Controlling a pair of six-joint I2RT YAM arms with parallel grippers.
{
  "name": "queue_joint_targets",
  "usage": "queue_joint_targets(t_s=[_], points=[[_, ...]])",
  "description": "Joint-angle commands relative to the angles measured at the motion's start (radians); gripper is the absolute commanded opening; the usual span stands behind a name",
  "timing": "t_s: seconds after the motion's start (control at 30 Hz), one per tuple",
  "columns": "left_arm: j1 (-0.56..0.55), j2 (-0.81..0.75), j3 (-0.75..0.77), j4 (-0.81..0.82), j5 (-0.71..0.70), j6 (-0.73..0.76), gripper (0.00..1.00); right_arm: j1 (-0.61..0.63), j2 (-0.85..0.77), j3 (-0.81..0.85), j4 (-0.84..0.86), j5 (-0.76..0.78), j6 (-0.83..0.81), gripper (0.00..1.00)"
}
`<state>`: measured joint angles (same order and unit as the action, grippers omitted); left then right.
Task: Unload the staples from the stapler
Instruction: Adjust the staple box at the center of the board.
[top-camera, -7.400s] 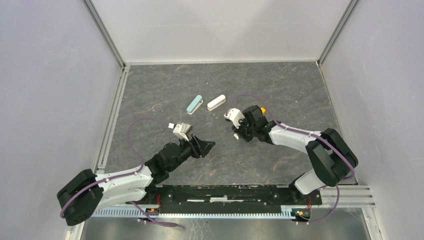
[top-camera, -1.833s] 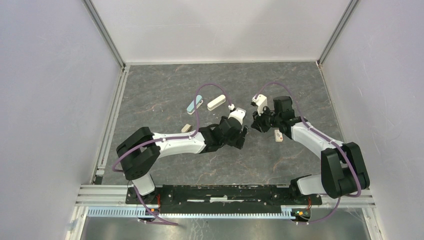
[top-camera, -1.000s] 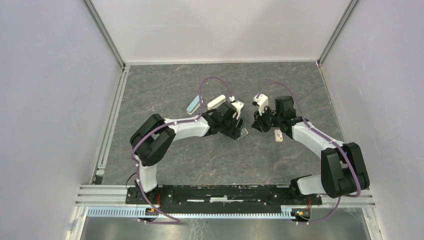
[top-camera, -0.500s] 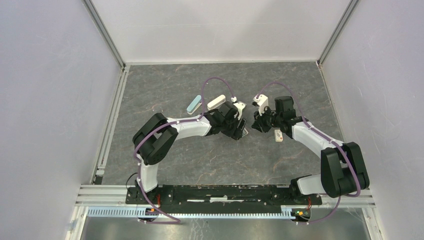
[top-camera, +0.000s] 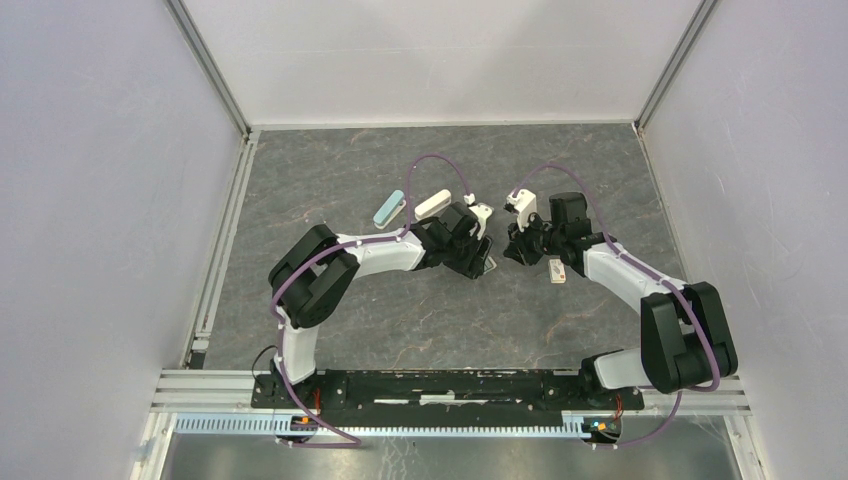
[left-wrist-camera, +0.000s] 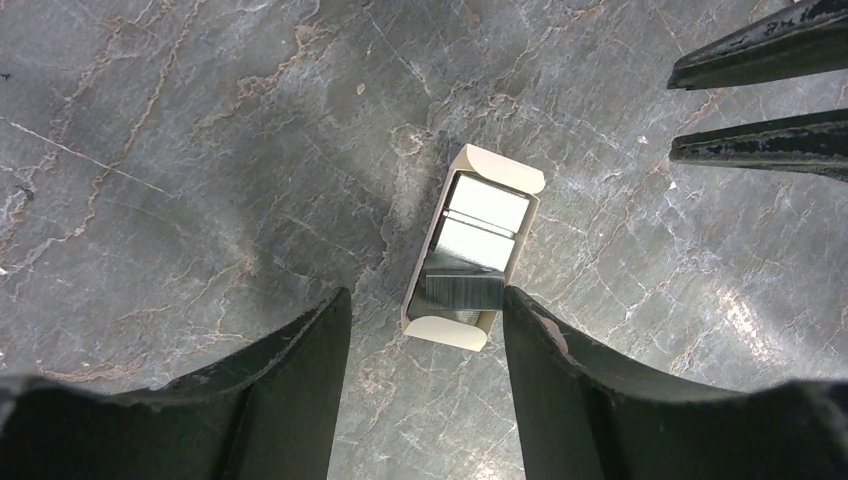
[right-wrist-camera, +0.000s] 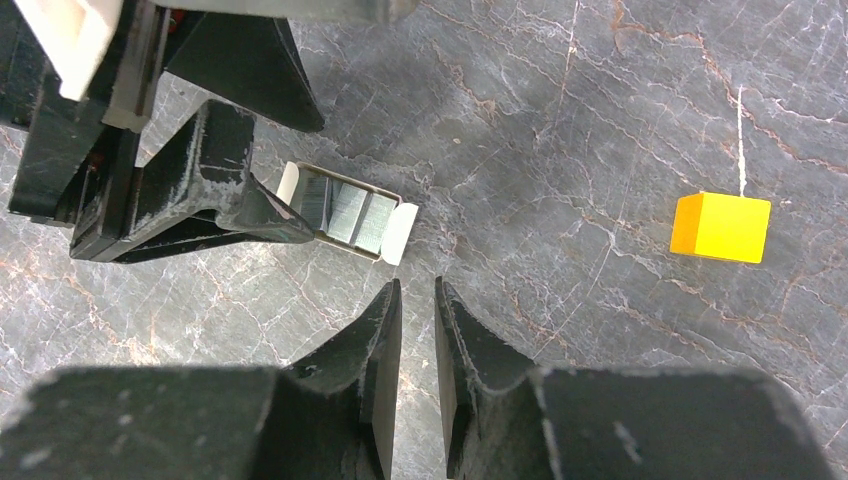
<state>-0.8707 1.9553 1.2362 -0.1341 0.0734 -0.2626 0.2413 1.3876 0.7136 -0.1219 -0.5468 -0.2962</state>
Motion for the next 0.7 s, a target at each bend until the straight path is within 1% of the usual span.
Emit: queue_joint_targets(t_s=[0.0, 0.3, 0.67], points=[[-0.001, -0.002, 0.037, -0.027, 0.015, 0.047, 0.63, -0.003, 0.005, 0.01, 0.008, -0.022, -0.015, 0.24], [0.001, -0.005, 0.06, -0.071, 0.013, 0.082, 0.58, -0.003, 0.006, 0.01, 0.01, -0.025, -0.017, 0.24], [0.001, -0.019, 0.063, -0.09, 0.001, 0.1, 0.57, -0.002, 0.013, 0.011, 0.007, -0.03, -0.02, 0.24]])
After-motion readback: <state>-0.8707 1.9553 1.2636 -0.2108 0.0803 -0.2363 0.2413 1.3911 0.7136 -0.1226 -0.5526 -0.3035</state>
